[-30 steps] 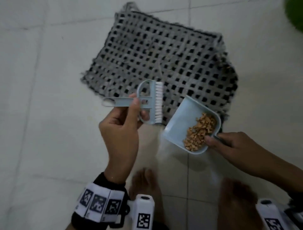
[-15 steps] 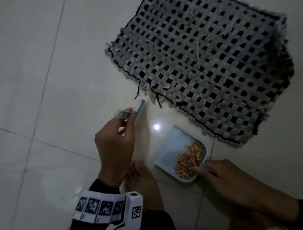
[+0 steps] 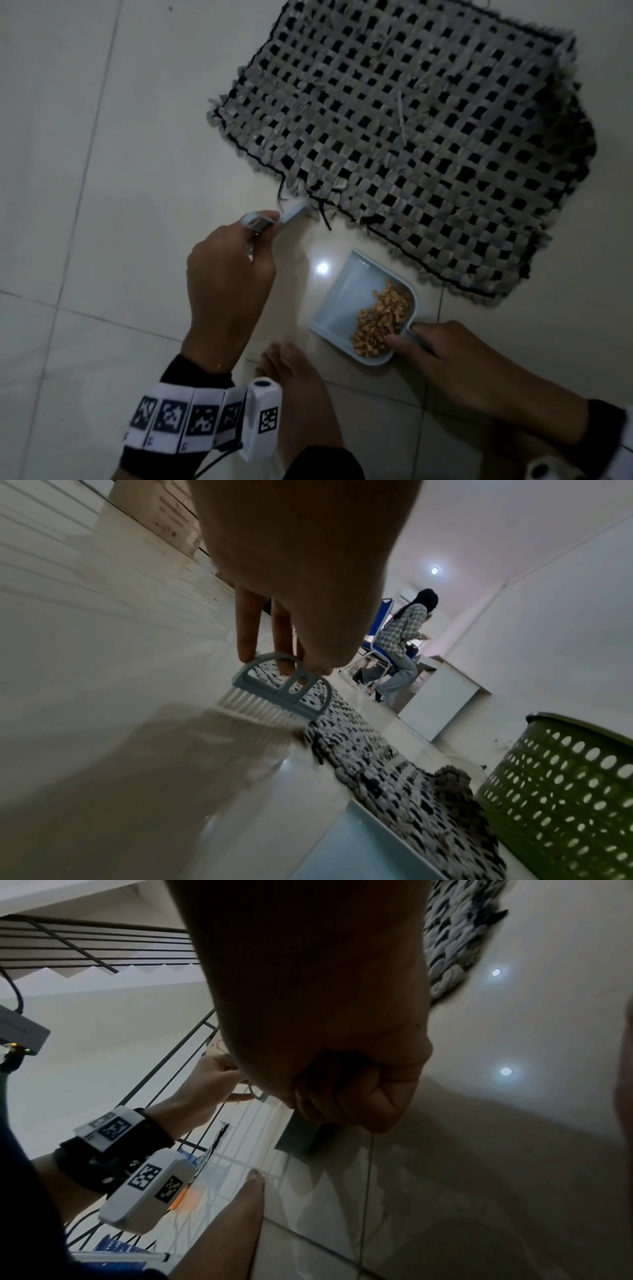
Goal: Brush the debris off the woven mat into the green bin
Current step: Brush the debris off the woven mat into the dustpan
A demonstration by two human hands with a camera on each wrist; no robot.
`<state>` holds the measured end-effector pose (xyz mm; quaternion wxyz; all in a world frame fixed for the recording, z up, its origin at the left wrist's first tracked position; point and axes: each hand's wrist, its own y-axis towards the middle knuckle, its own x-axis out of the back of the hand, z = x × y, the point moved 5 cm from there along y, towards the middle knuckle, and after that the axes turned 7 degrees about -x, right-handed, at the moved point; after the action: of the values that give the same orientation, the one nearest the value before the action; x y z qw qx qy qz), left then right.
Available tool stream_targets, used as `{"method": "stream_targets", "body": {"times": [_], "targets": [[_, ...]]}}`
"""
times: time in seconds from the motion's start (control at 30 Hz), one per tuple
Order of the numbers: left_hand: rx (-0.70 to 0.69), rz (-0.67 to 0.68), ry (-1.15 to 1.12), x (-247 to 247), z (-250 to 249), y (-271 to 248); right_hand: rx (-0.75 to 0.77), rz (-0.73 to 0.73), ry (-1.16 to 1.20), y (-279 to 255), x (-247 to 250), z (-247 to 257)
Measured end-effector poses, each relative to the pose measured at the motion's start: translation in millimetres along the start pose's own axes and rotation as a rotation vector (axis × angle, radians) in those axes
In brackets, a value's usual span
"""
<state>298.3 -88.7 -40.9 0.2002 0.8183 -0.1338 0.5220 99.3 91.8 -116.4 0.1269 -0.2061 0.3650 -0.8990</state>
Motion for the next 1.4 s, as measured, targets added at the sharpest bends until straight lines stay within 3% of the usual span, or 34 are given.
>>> {"method": "stream_targets", "body": {"times": [0.17, 0.53, 0.8, 1.2, 1.4], "targets": [[0.0, -0.104, -0.032, 10.4, 1.7, 5.1, -0.008, -0.02, 0.006, 5.4, -0.9, -4.3], [-0.036, 0.066, -0.056, -2.0, -13.6, -19.7, 0.001, -0.019, 0.009, 4.3, -2.3, -6.2], [0.029, -0.061, -0.136, 7.5, -2.3, -2.1, -0.012, -0.031, 0.007, 3.8, -2.5, -6.8], [-0.074, 0.085, -0.138, -7.4, -21.0, -17.3, 0.006, -0.053, 0.003, 3.9, -1.4, -7.8], [-0.074, 0.069, -0.133, -2.8, -12.5, -9.2, -0.019, -0.059, -0.018, 5.1, -3.2, -14.3]]}}
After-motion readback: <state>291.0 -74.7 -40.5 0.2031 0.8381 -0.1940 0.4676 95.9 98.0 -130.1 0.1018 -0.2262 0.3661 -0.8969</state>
